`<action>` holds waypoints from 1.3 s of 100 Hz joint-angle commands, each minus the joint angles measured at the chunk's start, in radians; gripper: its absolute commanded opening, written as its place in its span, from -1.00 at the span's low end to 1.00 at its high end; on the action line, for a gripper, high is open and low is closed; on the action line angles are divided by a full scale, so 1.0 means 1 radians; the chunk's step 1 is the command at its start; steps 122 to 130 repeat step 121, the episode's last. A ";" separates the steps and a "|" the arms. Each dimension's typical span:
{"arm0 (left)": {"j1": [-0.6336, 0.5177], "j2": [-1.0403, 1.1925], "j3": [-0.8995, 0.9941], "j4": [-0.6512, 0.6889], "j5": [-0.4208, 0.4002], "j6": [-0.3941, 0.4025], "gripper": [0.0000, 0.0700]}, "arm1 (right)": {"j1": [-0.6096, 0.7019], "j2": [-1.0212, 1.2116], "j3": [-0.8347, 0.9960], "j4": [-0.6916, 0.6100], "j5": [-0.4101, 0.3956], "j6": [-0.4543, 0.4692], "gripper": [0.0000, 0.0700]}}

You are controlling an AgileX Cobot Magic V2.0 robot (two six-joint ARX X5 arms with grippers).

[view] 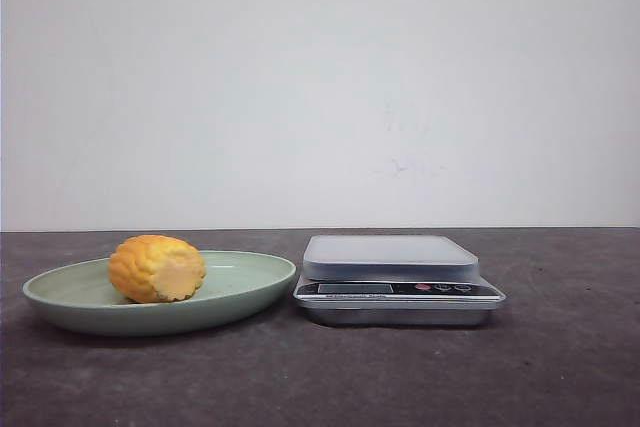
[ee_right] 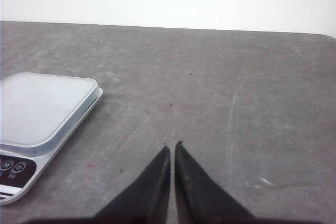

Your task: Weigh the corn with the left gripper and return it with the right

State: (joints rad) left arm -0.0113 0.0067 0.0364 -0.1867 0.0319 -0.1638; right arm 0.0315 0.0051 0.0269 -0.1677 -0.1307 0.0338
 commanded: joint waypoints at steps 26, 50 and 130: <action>0.000 -0.004 -0.023 -0.002 -0.003 0.116 -0.96 | -0.001 -0.001 -0.005 0.011 0.000 0.008 -0.98; 0.000 -0.003 -0.023 0.000 -0.005 0.144 -0.96 | -0.001 -0.001 -0.005 0.011 0.000 0.008 -0.98; 0.000 -0.003 -0.023 0.000 -0.006 0.145 -0.96 | -0.001 -0.001 -0.005 0.010 0.000 0.008 -0.98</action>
